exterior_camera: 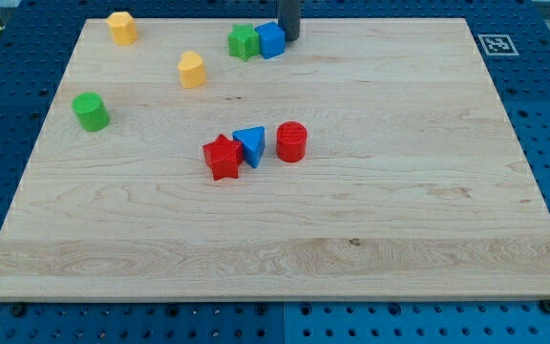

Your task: Slide the red circle to the top right corner of the board

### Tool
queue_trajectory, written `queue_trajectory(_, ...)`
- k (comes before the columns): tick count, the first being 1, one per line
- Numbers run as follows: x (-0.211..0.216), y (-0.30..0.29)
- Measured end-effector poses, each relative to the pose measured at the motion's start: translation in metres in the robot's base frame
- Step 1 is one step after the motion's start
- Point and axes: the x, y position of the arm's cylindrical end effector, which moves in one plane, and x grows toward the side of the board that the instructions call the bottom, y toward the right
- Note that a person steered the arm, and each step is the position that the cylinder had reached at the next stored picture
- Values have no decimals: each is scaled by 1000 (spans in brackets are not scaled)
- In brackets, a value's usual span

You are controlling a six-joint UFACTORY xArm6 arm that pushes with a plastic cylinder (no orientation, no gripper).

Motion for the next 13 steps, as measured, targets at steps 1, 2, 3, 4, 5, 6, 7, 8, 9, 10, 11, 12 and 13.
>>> queue_trajectory(1, 34, 10)
queue_trajectory(2, 72, 9)
queue_trajectory(3, 121, -3)
queue_trajectory(4, 167, -11)
queue_trajectory(5, 202, -12)
queue_trajectory(6, 232, -12)
queue_trajectory(7, 252, -27)
queue_trajectory(8, 275, -56)
queue_trajectory(9, 306, -37)
queue_trajectory(10, 298, -1)
queue_trajectory(11, 276, 17)
queue_trajectory(12, 247, 21)
queue_trajectory(13, 217, 26)
